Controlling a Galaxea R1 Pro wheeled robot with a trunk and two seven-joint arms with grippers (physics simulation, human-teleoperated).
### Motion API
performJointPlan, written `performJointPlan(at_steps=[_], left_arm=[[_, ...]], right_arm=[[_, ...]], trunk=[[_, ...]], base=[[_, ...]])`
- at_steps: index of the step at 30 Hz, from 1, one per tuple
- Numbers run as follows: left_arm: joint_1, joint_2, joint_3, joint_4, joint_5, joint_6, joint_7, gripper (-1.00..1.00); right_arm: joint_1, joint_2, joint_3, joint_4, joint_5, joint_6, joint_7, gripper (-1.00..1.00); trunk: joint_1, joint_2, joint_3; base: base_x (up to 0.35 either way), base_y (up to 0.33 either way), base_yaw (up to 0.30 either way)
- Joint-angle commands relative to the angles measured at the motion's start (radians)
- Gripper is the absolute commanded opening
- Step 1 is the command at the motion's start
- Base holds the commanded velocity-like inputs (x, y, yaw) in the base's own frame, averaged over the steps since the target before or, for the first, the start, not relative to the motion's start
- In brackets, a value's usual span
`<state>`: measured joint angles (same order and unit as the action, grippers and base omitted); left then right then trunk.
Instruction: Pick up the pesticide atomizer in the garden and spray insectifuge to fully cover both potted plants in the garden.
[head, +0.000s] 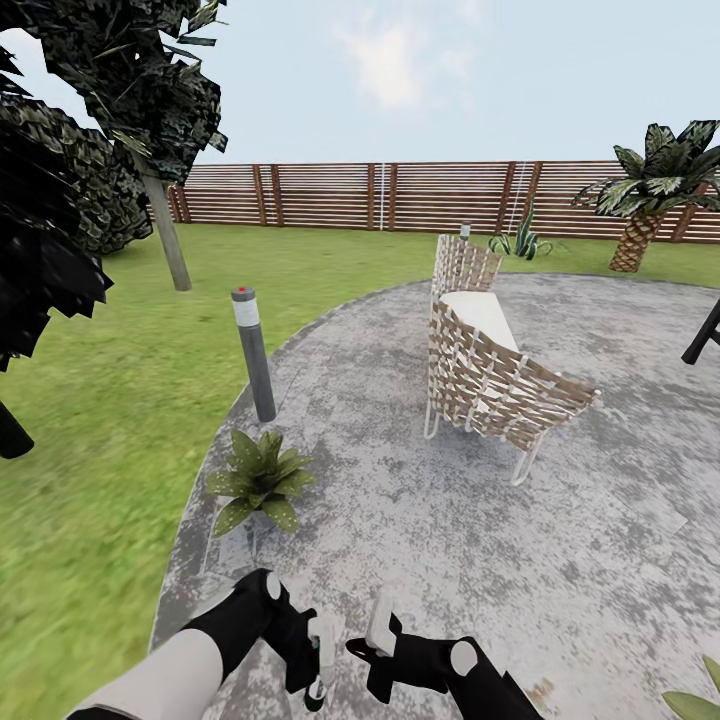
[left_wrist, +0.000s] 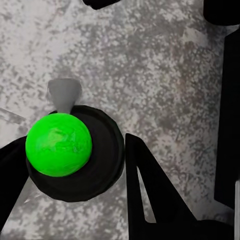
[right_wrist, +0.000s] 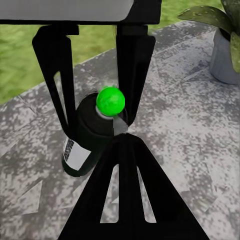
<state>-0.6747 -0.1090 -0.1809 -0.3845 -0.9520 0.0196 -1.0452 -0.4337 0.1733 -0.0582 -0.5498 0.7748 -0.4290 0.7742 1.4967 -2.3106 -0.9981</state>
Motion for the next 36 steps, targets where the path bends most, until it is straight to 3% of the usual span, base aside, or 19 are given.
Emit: performJointPlan(at_steps=[1,9,31,36], left_arm=[[0.0,-0.003,-0.002,-0.002,-0.003,0.002,-0.004,-1.0],[0.0,-0.013,0.0,-0.001,0.002,-0.036,-0.004,-1.0],[0.0,-0.024,0.0,0.001,0.007,-0.044,-0.006,-1.0],[-0.001,-0.012,0.0,0.001,-0.001,-0.037,-0.004,-1.0]], right_arm=[[0.0,0.001,-0.006,-0.001,0.007,-0.004,0.005,-1.0],[0.0,0.001,-0.006,-0.001,0.006,-0.004,0.005,-1.0],[0.0,0.001,-0.006,-0.001,0.007,-0.004,0.005,-1.0],[0.0,0.001,-0.006,-0.001,0.006,-0.004,0.005,-1.0]], trunk=[[0.0,0.0,-0.001],[0.0,0.0,-0.001],[0.0,0.0,-0.001],[0.0,0.0,-0.001]], base=[[0.0,0.0,0.0],[0.0,0.0,0.0],[0.0,0.0,0.0],[0.0,0.0,0.0]])
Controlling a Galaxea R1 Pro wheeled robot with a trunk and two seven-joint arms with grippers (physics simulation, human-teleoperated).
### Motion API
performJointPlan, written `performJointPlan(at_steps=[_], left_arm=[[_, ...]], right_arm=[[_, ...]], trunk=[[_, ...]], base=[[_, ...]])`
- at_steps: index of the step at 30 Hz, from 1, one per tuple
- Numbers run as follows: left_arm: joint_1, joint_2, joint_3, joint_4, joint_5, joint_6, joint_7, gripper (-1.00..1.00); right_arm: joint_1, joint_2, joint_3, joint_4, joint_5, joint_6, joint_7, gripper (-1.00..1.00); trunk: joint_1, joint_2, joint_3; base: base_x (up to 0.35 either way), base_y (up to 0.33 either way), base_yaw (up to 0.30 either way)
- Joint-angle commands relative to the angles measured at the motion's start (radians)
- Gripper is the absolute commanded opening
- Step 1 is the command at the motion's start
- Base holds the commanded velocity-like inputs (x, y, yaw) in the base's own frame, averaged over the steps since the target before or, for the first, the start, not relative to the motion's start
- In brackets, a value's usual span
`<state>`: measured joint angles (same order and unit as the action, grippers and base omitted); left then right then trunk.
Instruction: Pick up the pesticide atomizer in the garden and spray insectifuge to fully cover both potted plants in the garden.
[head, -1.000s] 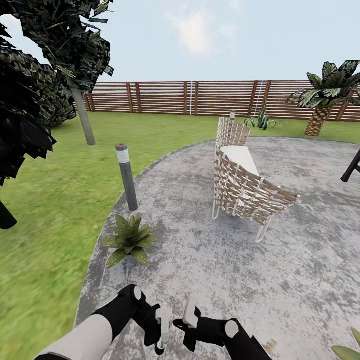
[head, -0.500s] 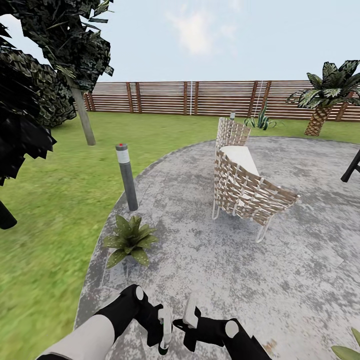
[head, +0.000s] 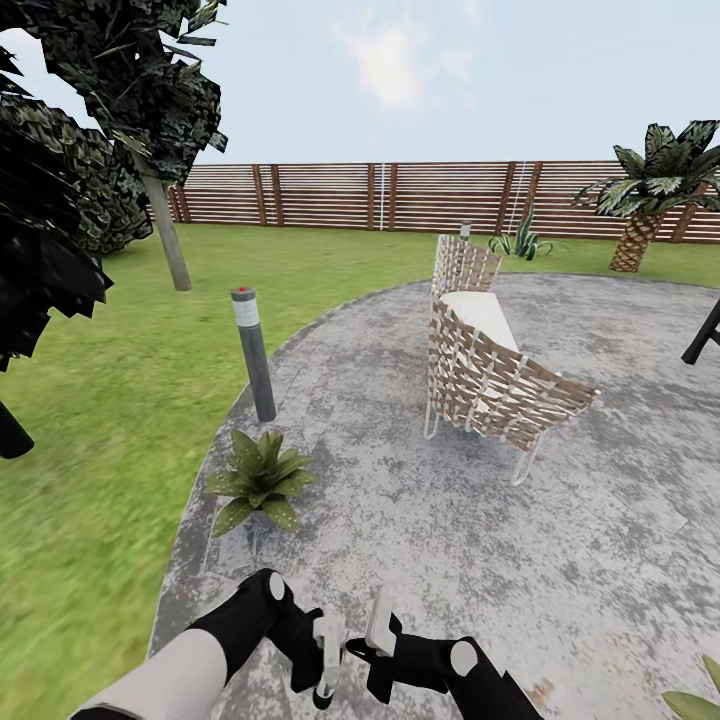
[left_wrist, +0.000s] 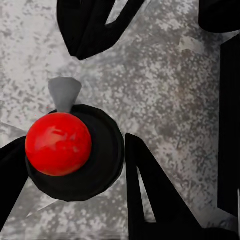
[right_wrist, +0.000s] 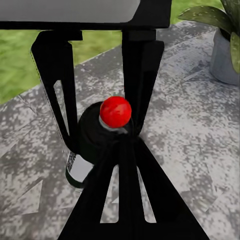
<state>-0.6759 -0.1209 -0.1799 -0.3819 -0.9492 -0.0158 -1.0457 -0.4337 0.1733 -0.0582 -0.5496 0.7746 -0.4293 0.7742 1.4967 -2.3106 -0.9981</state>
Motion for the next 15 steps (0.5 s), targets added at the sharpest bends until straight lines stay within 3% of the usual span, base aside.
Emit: performJointPlan(at_steps=[1,6,14,15], left_arm=[[0.0,0.012,-0.001,-0.002,-0.007,0.002,-0.003,-1.0],[-0.001,0.119,-0.005,-0.002,-0.011,0.007,-0.003,-1.0],[0.004,0.224,-0.008,-0.002,-0.013,0.004,-0.004,-1.0],[0.005,0.244,-0.008,-0.002,-0.014,0.004,-0.005,-1.0]], right_arm=[[0.0,0.001,-0.006,-0.001,0.007,-0.003,0.005,-1.0],[0.0,0.001,-0.006,0.001,0.007,-0.004,0.005,-1.0],[0.0,0.001,-0.008,0.002,0.008,-0.004,0.005,-1.0],[0.0,0.0,-0.009,0.004,0.008,-0.004,0.004,1.0]], trunk=[[0.0,0.0,-0.001],[0.0,0.0,-0.001],[0.0,0.0,-0.001],[0.0,0.0,-0.001]], base=[[0.0,0.0,0.0],[0.0,0.0,0.0],[0.0,0.0,0.0],[0.0,0.0,0.0]])
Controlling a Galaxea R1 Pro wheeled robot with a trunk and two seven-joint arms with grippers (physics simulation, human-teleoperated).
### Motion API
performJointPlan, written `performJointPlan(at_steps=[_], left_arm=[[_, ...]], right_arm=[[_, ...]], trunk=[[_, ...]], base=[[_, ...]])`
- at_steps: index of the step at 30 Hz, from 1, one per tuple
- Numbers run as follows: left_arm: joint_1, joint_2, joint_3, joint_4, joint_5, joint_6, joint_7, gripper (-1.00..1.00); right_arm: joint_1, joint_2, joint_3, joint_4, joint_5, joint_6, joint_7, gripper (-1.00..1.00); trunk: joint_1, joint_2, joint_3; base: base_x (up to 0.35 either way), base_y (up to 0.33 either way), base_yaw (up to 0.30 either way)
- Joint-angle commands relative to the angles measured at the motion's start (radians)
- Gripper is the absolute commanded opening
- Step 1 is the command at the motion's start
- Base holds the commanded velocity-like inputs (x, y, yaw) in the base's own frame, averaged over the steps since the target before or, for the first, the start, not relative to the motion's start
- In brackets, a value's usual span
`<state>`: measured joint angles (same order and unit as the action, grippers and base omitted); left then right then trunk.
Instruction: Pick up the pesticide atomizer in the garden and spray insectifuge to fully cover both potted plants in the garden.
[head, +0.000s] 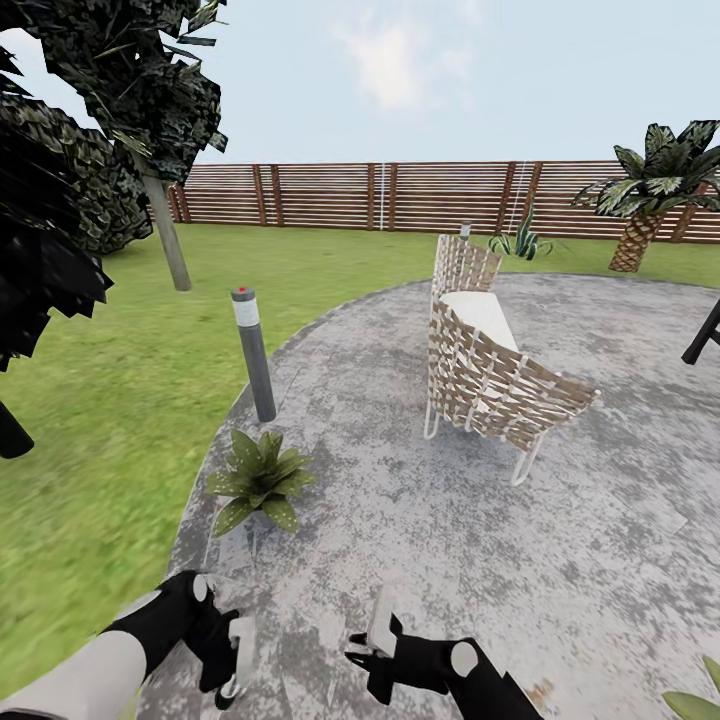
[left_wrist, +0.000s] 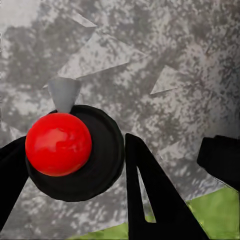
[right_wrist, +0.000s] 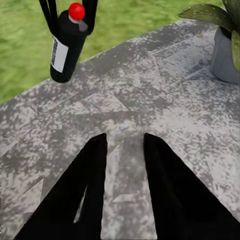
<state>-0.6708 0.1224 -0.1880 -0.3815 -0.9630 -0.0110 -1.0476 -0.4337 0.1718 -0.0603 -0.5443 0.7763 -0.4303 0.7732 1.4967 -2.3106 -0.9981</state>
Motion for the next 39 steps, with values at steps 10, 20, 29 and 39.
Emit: performJointPlan(at_steps=[10,20,29,39], left_arm=[[0.002,0.066,0.148,0.077,0.115,0.002,0.123,-1.0],[0.044,-0.014,0.205,0.282,0.557,-0.015,0.604,-1.0],[0.153,-0.061,0.205,0.292,0.804,-0.197,0.923,-1.0],[0.173,-0.084,0.206,0.297,0.81,-0.211,0.976,-1.0]], right_arm=[[0.0,-0.04,-0.016,0.004,0.007,-0.005,-0.056,1.0],[0.008,-0.181,-0.199,0.356,-0.098,-0.013,-0.706,1.0],[0.097,-0.183,-0.207,0.383,-0.157,-0.21,-1.007,1.0],[0.099,-0.175,-0.208,0.438,-0.162,-0.214,-1.009,1.0]], trunk=[[0.0,0.0,-0.001],[0.0,0.0,-0.001],[0.0,0.0,-0.001],[0.0,0.0,-0.001]], base=[[0.0,0.0,0.0],[0.0,0.0,0.0],[0.0,0.0,0.0],[0.0,0.102,-0.118]])
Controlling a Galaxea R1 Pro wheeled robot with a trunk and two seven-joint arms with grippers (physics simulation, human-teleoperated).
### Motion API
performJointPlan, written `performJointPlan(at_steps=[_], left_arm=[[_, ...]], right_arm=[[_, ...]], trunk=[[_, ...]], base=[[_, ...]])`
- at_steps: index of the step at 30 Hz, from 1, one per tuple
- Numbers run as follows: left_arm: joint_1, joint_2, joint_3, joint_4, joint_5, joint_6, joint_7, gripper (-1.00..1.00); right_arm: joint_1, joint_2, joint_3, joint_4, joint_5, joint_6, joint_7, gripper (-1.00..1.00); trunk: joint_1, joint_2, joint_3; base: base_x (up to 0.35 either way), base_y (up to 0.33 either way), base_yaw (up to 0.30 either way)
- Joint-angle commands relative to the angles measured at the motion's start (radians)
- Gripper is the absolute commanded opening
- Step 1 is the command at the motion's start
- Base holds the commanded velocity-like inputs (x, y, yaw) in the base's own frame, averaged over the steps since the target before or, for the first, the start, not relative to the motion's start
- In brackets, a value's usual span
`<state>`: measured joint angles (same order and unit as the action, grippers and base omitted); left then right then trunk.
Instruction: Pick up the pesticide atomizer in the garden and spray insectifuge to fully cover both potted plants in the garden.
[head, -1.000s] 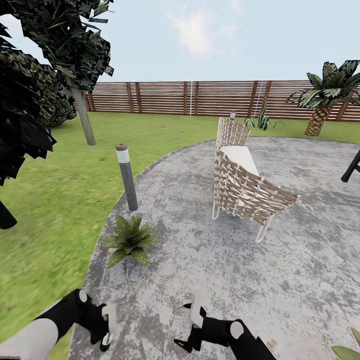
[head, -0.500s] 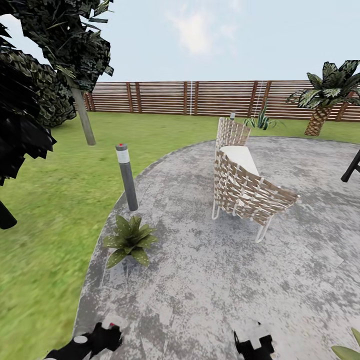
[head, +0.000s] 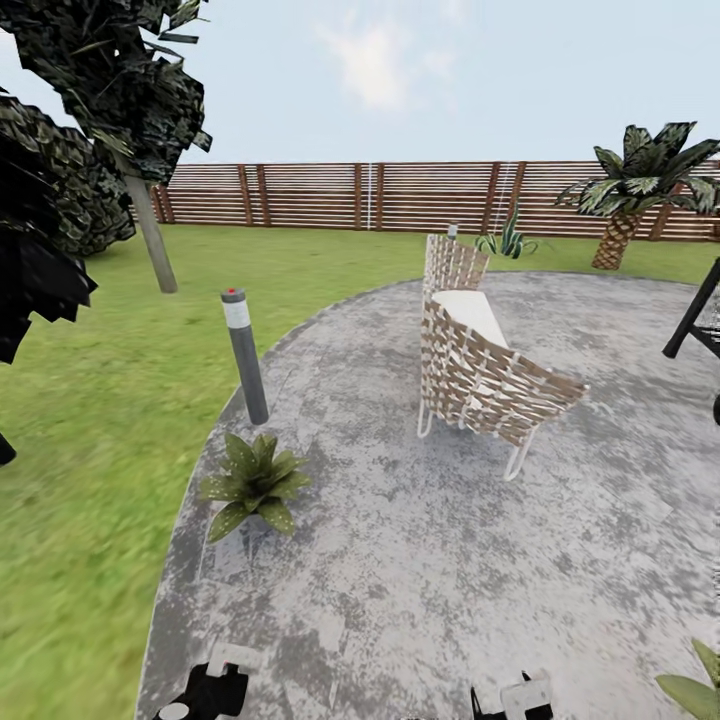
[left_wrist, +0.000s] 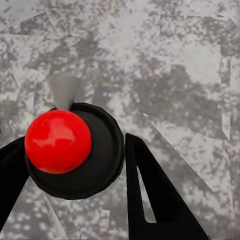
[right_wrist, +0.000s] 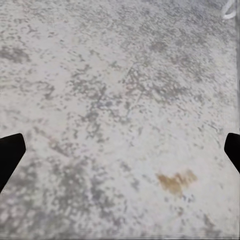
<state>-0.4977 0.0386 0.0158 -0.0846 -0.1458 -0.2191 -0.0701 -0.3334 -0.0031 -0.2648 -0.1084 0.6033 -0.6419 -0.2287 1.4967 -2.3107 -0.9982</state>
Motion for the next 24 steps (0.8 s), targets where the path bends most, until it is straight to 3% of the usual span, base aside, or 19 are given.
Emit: performJointPlan(at_steps=[1,13,24], left_arm=[[0.0,0.0,0.002,0.0,-0.008,-0.003,-0.002,-1.0],[0.001,-0.006,0.002,0.0,-0.008,-0.003,-0.002,-1.0],[0.001,-0.008,0.003,0.0,-0.009,-0.005,-0.002,-1.0]], right_arm=[[-0.001,0.0,-0.004,0.002,0.011,-0.002,-0.008,1.0],[-0.001,0.0,-0.004,0.003,0.01,-0.002,-0.007,1.0],[-0.001,0.0,-0.004,0.003,0.011,-0.002,-0.007,1.0]], trunk=[[0.0,0.0,-0.001],[0.0,0.0,-0.001],[0.0,0.0,-0.001]], base=[[0.0,0.287,-0.284],[0.011,0.3,-0.291],[0.004,0.014,-0.293]])
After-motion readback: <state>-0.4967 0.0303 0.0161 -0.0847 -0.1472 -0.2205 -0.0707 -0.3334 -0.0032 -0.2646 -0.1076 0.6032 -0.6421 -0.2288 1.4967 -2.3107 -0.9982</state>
